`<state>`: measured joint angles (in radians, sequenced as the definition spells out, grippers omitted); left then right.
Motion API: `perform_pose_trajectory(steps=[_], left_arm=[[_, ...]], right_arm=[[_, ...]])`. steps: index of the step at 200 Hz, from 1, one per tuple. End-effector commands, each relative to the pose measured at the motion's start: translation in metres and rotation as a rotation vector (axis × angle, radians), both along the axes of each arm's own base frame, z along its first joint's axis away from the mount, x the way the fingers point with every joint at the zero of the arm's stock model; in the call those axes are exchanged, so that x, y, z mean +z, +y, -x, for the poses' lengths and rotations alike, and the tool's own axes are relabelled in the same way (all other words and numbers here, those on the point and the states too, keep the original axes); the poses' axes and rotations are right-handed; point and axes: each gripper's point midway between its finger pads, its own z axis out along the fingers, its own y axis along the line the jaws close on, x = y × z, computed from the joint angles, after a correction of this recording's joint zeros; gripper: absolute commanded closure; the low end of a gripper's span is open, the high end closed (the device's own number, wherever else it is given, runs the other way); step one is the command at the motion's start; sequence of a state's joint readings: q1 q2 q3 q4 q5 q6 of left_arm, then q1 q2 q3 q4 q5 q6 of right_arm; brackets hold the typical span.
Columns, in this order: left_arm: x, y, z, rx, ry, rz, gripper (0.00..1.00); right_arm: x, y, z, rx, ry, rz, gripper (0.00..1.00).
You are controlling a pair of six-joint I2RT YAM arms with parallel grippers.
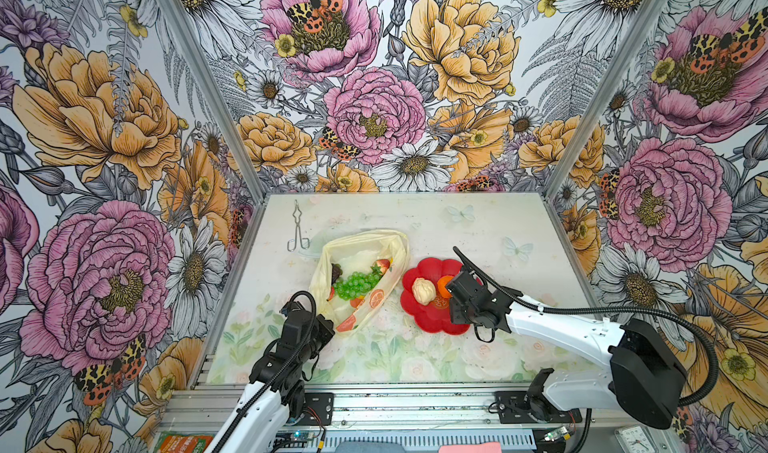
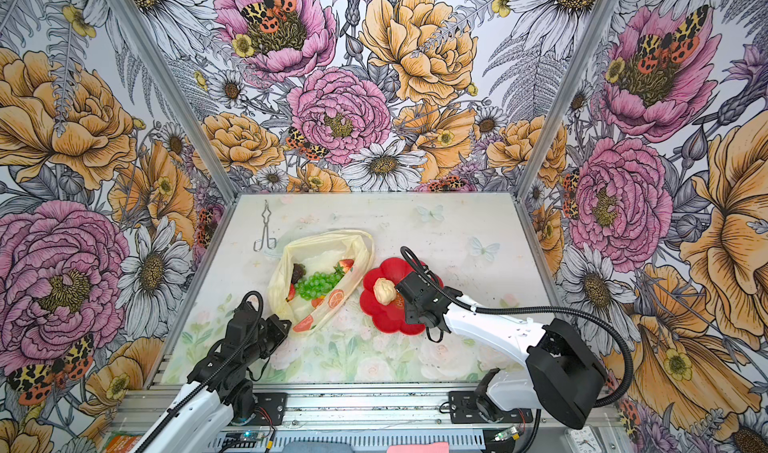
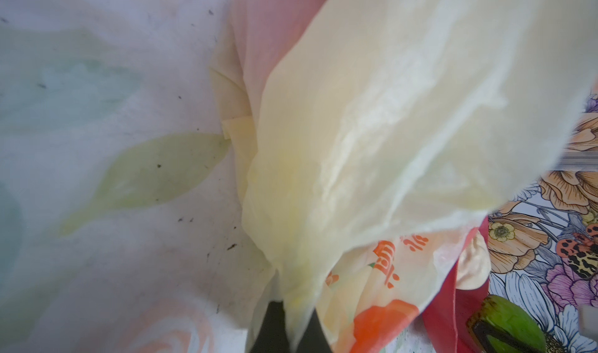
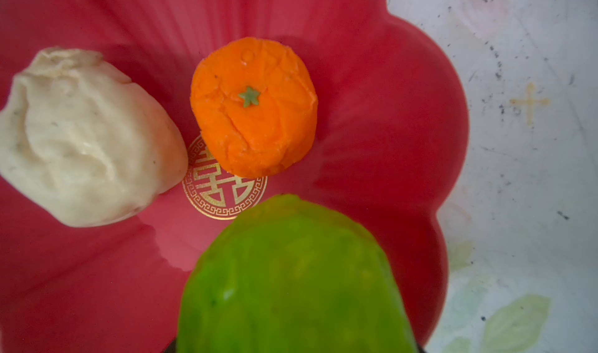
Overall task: Take the fake fruits out of the plastic bag
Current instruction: 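Lower the green custard apple onto the red plate and open the right gripper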
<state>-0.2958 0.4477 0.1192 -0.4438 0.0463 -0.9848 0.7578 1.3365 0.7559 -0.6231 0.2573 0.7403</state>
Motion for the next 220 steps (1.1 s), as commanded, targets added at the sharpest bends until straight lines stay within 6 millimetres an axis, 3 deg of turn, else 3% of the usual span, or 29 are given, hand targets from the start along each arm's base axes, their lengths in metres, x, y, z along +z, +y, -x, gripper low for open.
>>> perform_pose_trajectory(steps=[1, 90, 127, 176, 220], left_arm=[[-0.012, 0.002, 0.010, -0.018, 0.050, -0.018, 0.98], [-0.012, 0.003, 0.010, -0.014, 0.049, -0.017, 0.98], [-0.014, 0.003, 0.012, -0.013, 0.057, -0.018, 0.97], [-0.012, 0.003, 0.011, -0.011, 0.040, -0.014, 0.91], [-0.010, 0.004, 0.011, -0.006, 0.040, -0.013, 0.87]], right_arm=[[0.009, 0.010, -0.017, -0.002, -0.041, -0.008, 0.38], [-0.011, 0.009, -0.048, -0.026, -0.059, 0.094, 0.35], [-0.012, 0.005, -0.052, -0.039, -0.073, 0.118, 0.32], [-0.006, 0.001, -0.051, -0.035, -0.093, 0.120, 0.16], [0.006, -0.004, -0.051, -0.049, -0.134, 0.120, 0.09]])
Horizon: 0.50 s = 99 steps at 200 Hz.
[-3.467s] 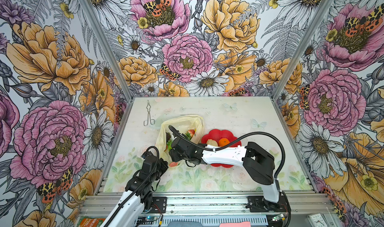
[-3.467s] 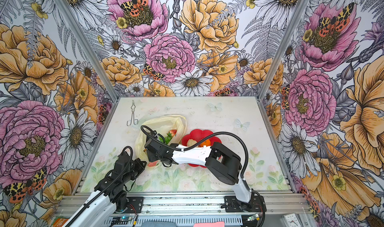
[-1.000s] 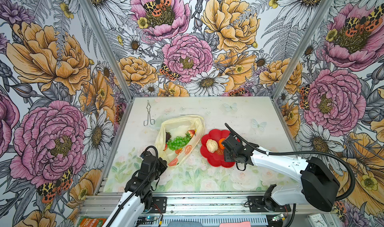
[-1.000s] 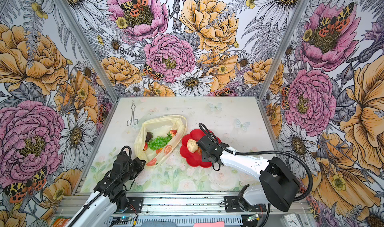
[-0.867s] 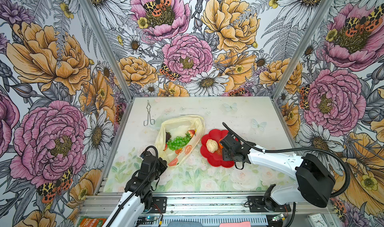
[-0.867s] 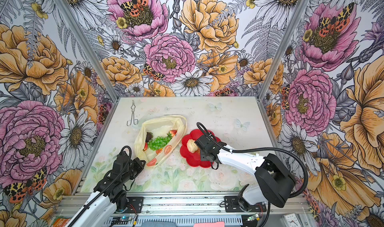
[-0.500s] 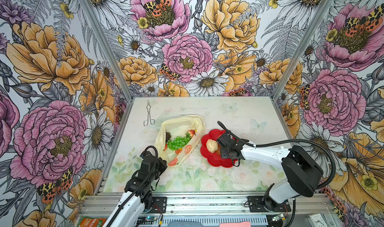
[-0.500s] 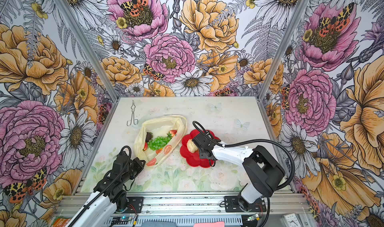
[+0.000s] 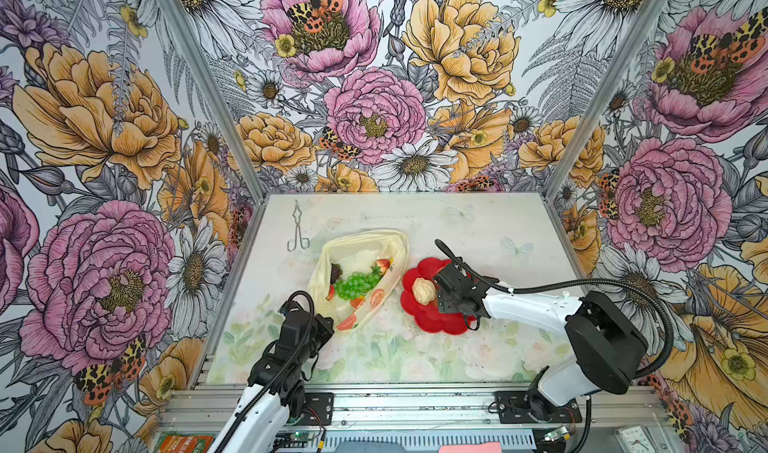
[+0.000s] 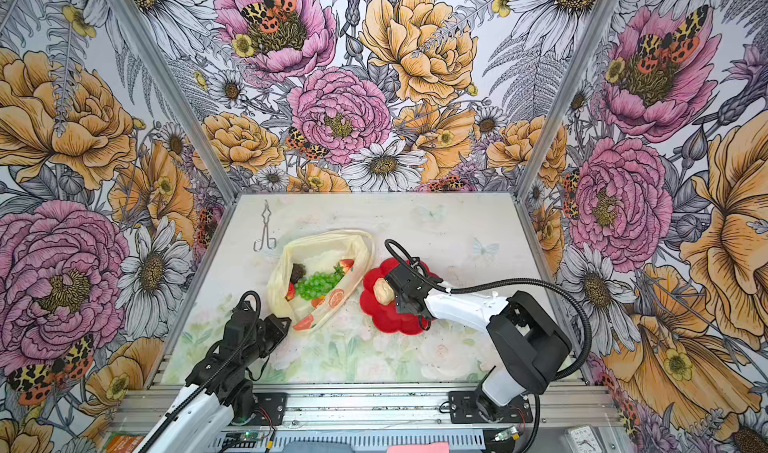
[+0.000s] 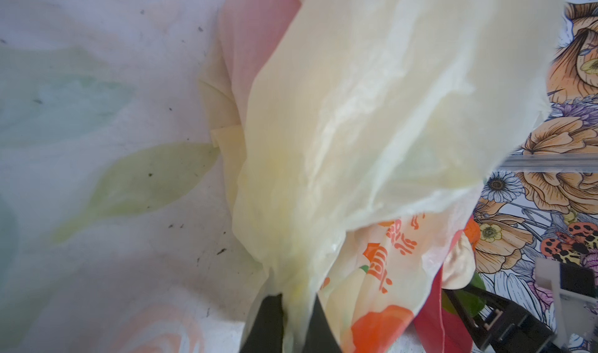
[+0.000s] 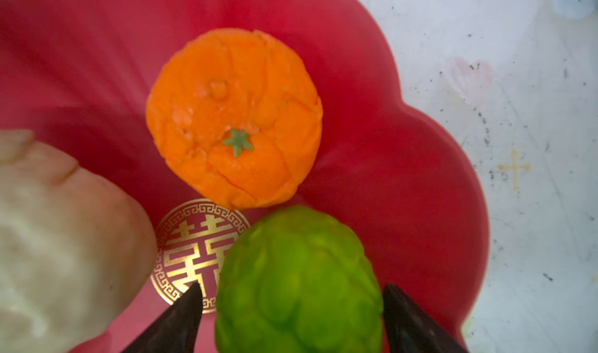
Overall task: Take the fake fruits out of the plastic bag
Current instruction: 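Lower the green custard apple onto the red plate and open the right gripper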
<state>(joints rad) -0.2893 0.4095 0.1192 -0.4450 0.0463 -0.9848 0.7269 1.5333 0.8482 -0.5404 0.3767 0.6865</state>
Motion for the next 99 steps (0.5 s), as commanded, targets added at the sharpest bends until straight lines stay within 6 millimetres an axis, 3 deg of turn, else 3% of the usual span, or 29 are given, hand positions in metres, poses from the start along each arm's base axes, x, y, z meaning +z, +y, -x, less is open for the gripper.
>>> perform_pose_trajectory(steps=[1, 39, 50, 68, 99], left_arm=[[-0.017, 0.004, 0.014, -0.014, 0.075, -0.023, 0.87], [-0.012, 0.007, 0.014, -0.009, 0.081, -0.039, 0.77], [-0.006, 0.013, 0.014, 0.003, 0.081, -0.065, 0.68], [0.008, 0.029, 0.015, 0.043, 0.090, -0.144, 0.43], [0.009, 0.035, 0.014, 0.095, 0.122, -0.143, 0.27]], right_arm=[[0.019, -0.006, -0.008, -0.021, -0.076, -0.001, 0.09], [0.033, -0.006, -0.008, -0.017, -0.107, -0.019, 0.06], [0.040, -0.006, -0.007, -0.015, -0.120, -0.033, 0.05], [0.054, -0.007, -0.006, -0.020, -0.149, -0.061, 0.05], [0.083, -0.008, -0.005, -0.027, -0.217, -0.110, 0.03]])
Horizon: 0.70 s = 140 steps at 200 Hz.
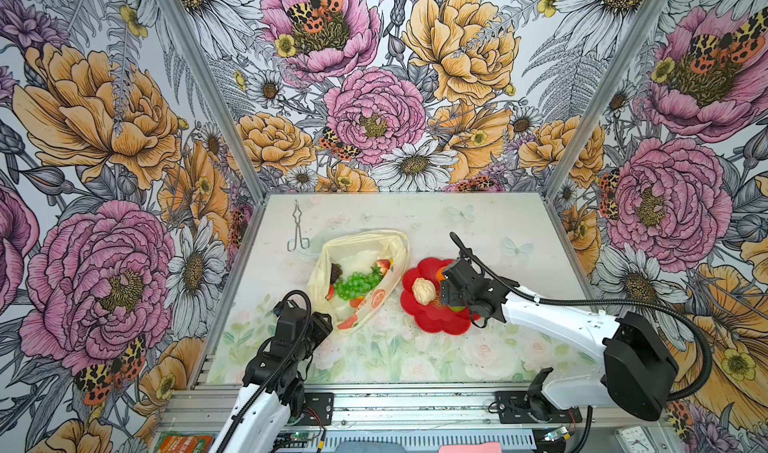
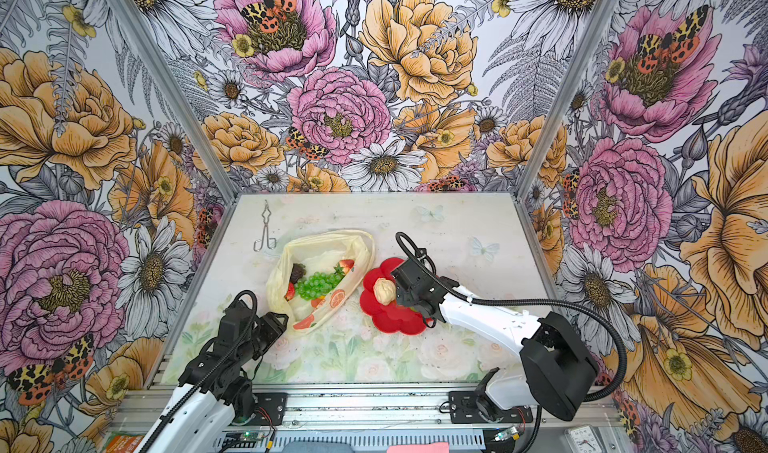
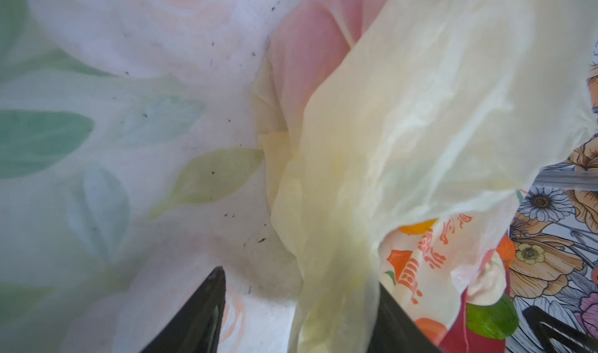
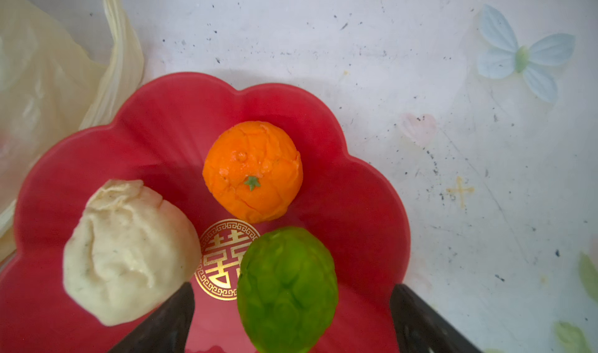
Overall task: Take the fake fruits out of the plastic bag
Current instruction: 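Lower the green custard apple onto the red plate and open the right gripper, then reach the right gripper back into the bag while the left gripper repositions the bag mouth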
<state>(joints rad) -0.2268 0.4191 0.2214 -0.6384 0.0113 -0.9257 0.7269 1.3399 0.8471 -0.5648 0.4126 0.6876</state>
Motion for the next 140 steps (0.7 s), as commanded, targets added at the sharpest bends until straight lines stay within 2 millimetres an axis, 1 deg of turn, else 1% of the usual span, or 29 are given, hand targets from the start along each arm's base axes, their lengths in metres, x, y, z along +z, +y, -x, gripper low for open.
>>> perform_pose_trajectory(steps=[1, 14, 19, 29, 52, 57, 67, 79, 89, 114, 115, 117, 127, 140], left_arm=[[0.002, 0.013, 0.004, 0.048, 0.046, -0.055, 0.27], [0.006, 0.014, 0.003, 0.056, 0.051, -0.069, 0.22], [0.008, 0.014, 0.003, 0.057, 0.049, -0.075, 0.19], [0.018, 0.014, 0.000, 0.058, 0.035, -0.087, 0.17], [0.046, 0.019, -0.006, 0.072, 0.004, -0.155, 0.13], [0.054, 0.026, -0.008, 0.093, -0.010, -0.195, 0.13], [0.071, 0.030, -0.015, 0.097, -0.033, -0.241, 0.12], [0.084, 0.032, -0.024, 0.095, -0.038, -0.292, 0.10], [0.093, 0.029, -0.033, 0.075, -0.032, -0.326, 0.09], [0.111, 0.015, -0.061, 0.009, -0.036, -0.437, 0.09], [0.111, 0.014, -0.062, 0.007, -0.036, -0.442, 0.09], [0.111, 0.013, -0.064, 0.001, -0.031, -0.452, 0.09], [0.112, 0.010, -0.075, -0.014, -0.010, -0.499, 0.10], [0.106, 0.006, -0.090, -0.039, 0.026, -0.561, 0.11]], right_arm=[[0.027, -0.004, -0.001, -0.012, -0.070, -0.023, 0.03], [0.035, -0.005, 0.000, -0.013, -0.090, -0.040, 0.03], [0.038, -0.005, 0.000, -0.012, -0.097, -0.045, 0.02], [0.043, -0.005, 0.000, -0.014, -0.111, -0.053, 0.02], [0.050, -0.006, 0.000, -0.014, -0.131, -0.061, 0.02], [0.053, -0.005, 0.000, -0.013, -0.138, -0.065, 0.02], [0.056, -0.004, -0.001, -0.010, -0.146, -0.072, 0.02], [0.060, -0.002, -0.001, -0.004, -0.154, -0.080, 0.02], [0.065, 0.003, -0.001, 0.005, -0.164, -0.087, 0.02], [0.076, 0.015, -0.003, 0.022, -0.192, -0.104, 0.02], [0.076, 0.019, -0.001, 0.036, -0.192, -0.107, 0.02], [0.077, 0.025, 0.001, 0.051, -0.195, -0.111, 0.02], [0.080, 0.037, 0.002, 0.079, -0.202, -0.126, 0.02], [0.082, 0.051, 0.004, 0.110, -0.205, -0.139, 0.03]])
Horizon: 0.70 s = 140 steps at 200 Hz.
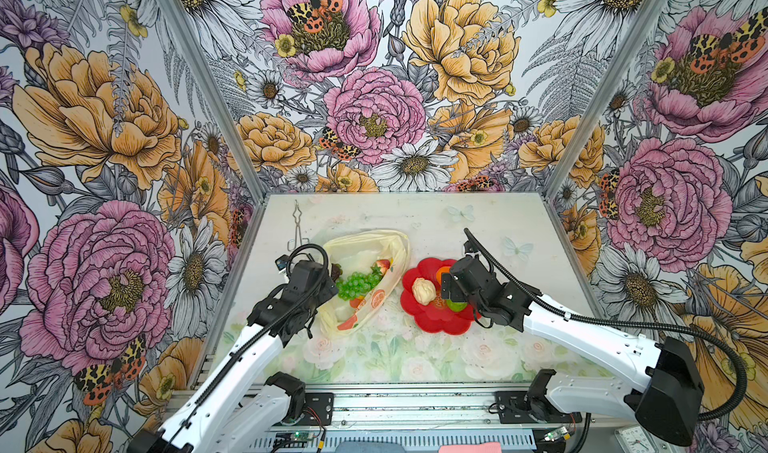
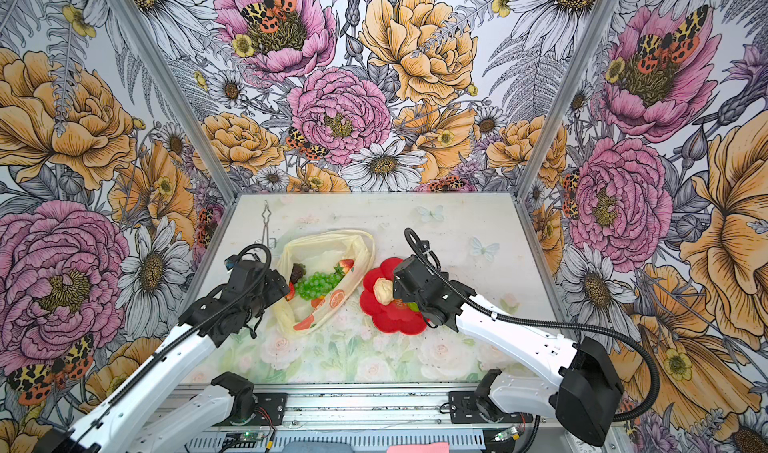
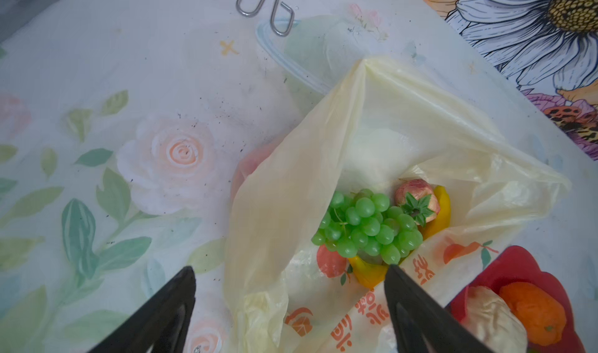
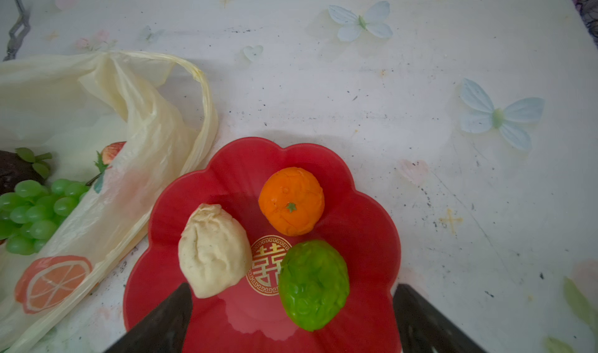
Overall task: Take the fake fruits out of the plastic bag
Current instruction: 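Reach the right gripper back into the bag while the left gripper repositions the bag mouth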
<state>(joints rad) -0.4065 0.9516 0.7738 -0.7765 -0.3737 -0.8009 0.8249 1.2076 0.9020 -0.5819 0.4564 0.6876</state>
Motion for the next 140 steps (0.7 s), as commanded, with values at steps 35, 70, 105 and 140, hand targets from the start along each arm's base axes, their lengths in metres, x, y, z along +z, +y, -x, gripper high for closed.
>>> perform_pose_trajectory(steps=[35, 70, 105, 140], left_arm=[[-0.027, -0.002, -0.048, -0.028, 0.130, -0.233, 0.18], [-0.048, 0.007, -0.052, -0.004, 0.141, -0.178, 0.34], [-0.058, 0.026, -0.046, 0.043, 0.114, -0.075, 0.56], [-0.068, 0.050, -0.031, 0.129, 0.042, 0.094, 0.77]], right_arm=[[0.018, 0.064, -0.001, 0.115, -0.042, -0.079, 0.04], [0.009, 0.102, 0.003, 0.189, -0.009, -0.143, 0.05], [0.002, 0.150, 0.004, 0.274, 0.030, -0.223, 0.06], [-0.001, 0.206, 0.002, 0.359, 0.076, -0.341, 0.12]])
